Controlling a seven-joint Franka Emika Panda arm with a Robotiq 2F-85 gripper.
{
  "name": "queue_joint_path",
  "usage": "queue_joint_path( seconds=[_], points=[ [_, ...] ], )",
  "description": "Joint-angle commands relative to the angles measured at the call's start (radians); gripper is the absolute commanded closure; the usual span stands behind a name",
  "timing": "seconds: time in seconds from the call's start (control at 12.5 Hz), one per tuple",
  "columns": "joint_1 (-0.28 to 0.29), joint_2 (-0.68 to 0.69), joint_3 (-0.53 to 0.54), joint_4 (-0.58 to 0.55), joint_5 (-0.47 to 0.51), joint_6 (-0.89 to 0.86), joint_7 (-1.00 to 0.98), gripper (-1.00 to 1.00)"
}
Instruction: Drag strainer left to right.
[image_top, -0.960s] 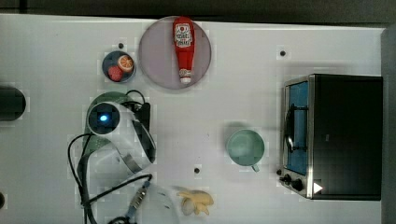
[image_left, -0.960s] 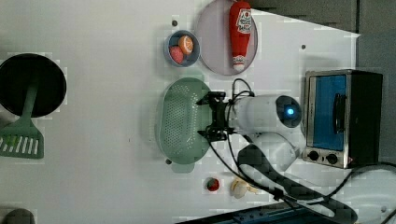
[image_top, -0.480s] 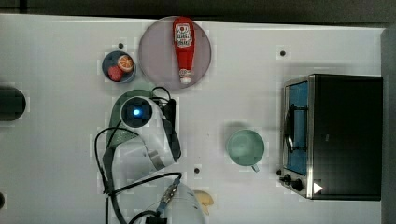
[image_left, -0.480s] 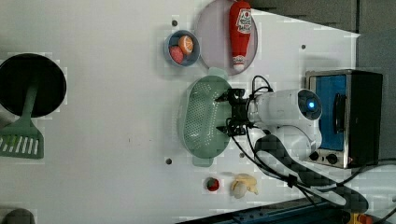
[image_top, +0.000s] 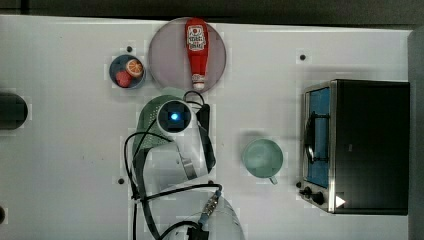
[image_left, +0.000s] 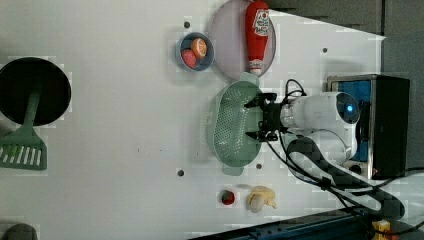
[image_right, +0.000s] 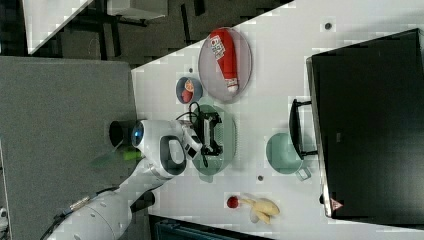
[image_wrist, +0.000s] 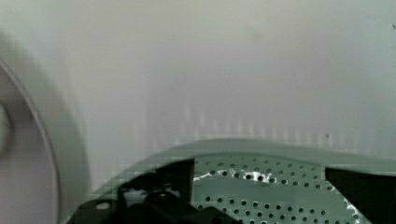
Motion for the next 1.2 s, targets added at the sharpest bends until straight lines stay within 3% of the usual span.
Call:
queue_joint_path(
  seconds=[0.08,0.72,1.2],
  points=[
    [-0.022,-0.048,-0.024,-0.029,-0.005,-0.004,-0.16,-1.0],
    [-0.064,-0.073,-0.133,-0.056,-0.005,0.02,-0.335,-1.0],
    [-0.081,-0.073,-0.199,-0.056,-0.005,0.034,-0.353,-1.0]
  ],
)
